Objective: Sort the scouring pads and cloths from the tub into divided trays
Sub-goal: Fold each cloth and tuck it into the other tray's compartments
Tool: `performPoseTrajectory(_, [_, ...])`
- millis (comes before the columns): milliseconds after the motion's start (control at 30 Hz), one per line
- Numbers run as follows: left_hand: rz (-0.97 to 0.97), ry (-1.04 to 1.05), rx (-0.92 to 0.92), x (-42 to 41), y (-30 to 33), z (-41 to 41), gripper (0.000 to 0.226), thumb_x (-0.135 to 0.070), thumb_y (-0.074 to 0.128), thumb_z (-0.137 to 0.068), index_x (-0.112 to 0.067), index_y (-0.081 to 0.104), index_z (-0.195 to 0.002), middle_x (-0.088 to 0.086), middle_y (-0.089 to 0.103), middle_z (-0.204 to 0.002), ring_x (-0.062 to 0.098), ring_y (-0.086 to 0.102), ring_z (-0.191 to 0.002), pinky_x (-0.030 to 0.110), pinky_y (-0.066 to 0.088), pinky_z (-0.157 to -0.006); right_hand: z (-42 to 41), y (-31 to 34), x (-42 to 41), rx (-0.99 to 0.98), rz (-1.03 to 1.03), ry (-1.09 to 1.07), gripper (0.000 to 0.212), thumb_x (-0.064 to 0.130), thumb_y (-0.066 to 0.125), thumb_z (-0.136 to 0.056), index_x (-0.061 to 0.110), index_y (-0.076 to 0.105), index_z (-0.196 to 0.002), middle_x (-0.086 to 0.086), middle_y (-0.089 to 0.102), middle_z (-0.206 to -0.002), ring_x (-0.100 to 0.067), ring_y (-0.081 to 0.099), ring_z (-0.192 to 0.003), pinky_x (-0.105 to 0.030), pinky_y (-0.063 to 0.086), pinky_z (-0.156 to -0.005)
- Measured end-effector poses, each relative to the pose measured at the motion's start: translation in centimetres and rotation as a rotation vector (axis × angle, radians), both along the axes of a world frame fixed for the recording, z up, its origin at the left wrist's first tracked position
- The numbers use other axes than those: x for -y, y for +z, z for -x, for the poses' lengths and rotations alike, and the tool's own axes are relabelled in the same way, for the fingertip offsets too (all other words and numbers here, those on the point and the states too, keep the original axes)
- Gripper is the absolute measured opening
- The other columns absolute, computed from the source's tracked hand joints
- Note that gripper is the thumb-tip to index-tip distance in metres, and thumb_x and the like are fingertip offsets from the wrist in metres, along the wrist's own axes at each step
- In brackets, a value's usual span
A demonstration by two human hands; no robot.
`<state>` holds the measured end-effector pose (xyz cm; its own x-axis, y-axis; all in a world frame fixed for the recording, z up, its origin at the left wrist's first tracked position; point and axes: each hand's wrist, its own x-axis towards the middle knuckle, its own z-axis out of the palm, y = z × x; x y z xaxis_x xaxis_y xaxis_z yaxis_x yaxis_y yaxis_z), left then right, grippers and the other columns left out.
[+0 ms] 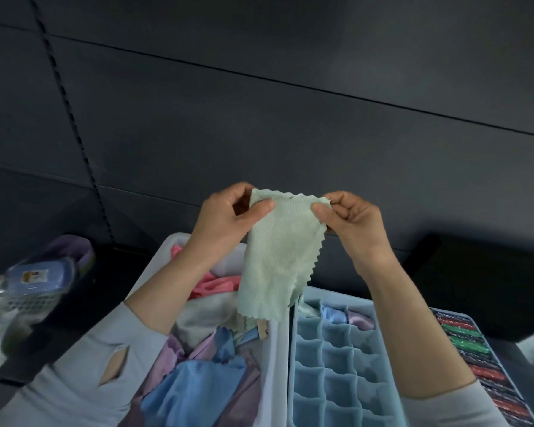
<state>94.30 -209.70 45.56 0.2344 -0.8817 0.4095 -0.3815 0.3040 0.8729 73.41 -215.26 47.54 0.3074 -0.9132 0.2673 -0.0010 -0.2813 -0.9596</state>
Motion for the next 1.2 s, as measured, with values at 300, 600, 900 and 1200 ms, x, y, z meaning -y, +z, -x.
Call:
performPoseTrajectory(300, [-0.051, -0.109, 0.179, 0.0, 0.0, 0.8, 0.046, -0.039, 0.079, -0.077, -0.035, 0.063, -0.120, -0.017, 0.069, -0.104, -0.005, 0.063, -0.098, 0.019, 0.051, -0.088, -0.4, 0.1, -0.4, -0.044, -0.049, 0.123, 0.009, 0.007, 0.067, -0.089, 0.002, 0.070, -0.096, -0.002, 0.073, -0.073, -0.009, 0.064, -0.060, -0.018, 0.050, -0.058])
performPoseTrajectory(600, [0.100, 0.086, 0.482, 0.8, 0.6, 1.6, 0.010, -0.038, 0.065, -0.089, -0.029, 0.070, -0.090, -0.017, 0.068, -0.082, 0.002, 0.061, -0.075, 0.031, 0.051, -0.072, -0.2, -2.0, -0.8, -0.079, 0.136, 0.008, 0.021, -0.002, 0.056, -0.095, 0.016, 0.066, -0.093, -0.001, 0.068, -0.087, -0.015, 0.060, -0.078, -0.024, 0.051, -0.069])
performPoseTrajectory(900, [0.202, 0.013, 0.522, 0.7, 1.1, 0.4, 0.012, -0.040, 0.064, -0.089, -0.032, 0.071, -0.092, -0.015, 0.059, -0.079, 0.004, 0.057, -0.070, 0.033, 0.050, -0.066, -0.8, -4.8, -1.3, -0.377, 0.024, 0.098, 0.023, 0.026, 0.078, -0.082, 0.027, 0.072, -0.103, 0.004, 0.072, -0.098, -0.020, 0.065, -0.090, -0.026, 0.053, -0.084])
performPoseTrajectory(1200, [0.220, 0.029, 0.501, 0.5, 1.2, -0.6, 0.011, -0.037, 0.068, -0.087, -0.028, 0.073, -0.092, -0.016, 0.061, -0.084, 0.003, 0.059, -0.072, 0.031, 0.050, -0.070, -1.0, -4.6, -1.1, -0.288, 0.069, -0.012, 0.012, 0.016, 0.081, -0.078, 0.018, 0.069, -0.075, 0.007, 0.070, -0.094, -0.008, 0.064, -0.088, -0.026, 0.051, -0.086])
